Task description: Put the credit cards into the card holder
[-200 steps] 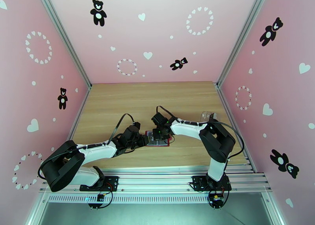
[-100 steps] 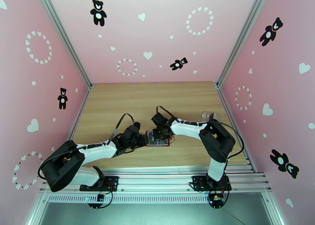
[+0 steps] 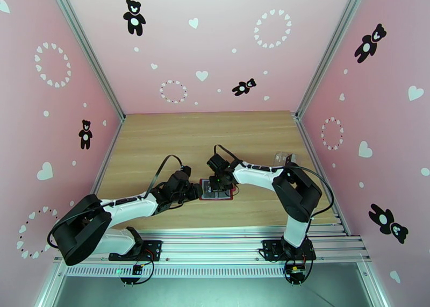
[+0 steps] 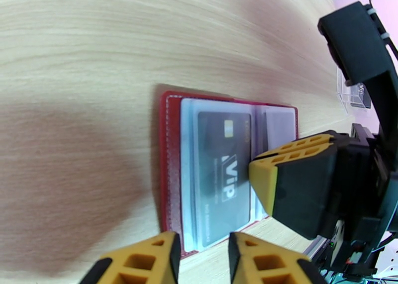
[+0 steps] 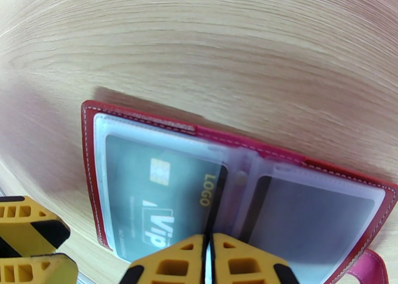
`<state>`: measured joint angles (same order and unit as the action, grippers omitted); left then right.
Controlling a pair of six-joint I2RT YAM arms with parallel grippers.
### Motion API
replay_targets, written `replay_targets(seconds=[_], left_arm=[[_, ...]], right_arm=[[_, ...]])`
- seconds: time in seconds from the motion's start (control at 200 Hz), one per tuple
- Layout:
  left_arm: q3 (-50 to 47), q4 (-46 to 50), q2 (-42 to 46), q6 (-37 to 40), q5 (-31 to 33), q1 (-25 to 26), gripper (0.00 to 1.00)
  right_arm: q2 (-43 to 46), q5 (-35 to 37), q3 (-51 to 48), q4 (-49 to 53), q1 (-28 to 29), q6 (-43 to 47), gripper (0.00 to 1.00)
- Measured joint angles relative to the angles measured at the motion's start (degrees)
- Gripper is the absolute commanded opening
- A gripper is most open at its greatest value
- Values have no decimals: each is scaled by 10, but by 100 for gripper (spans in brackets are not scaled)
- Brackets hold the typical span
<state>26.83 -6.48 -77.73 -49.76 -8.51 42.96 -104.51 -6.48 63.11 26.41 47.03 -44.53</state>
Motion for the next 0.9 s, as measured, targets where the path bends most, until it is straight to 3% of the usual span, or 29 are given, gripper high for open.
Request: replay_targets(seconds=[0.901], left_arm=[[0,1,0,2,0,0,33]], right_arm=[[26,0,-2,2,0,1,13]])
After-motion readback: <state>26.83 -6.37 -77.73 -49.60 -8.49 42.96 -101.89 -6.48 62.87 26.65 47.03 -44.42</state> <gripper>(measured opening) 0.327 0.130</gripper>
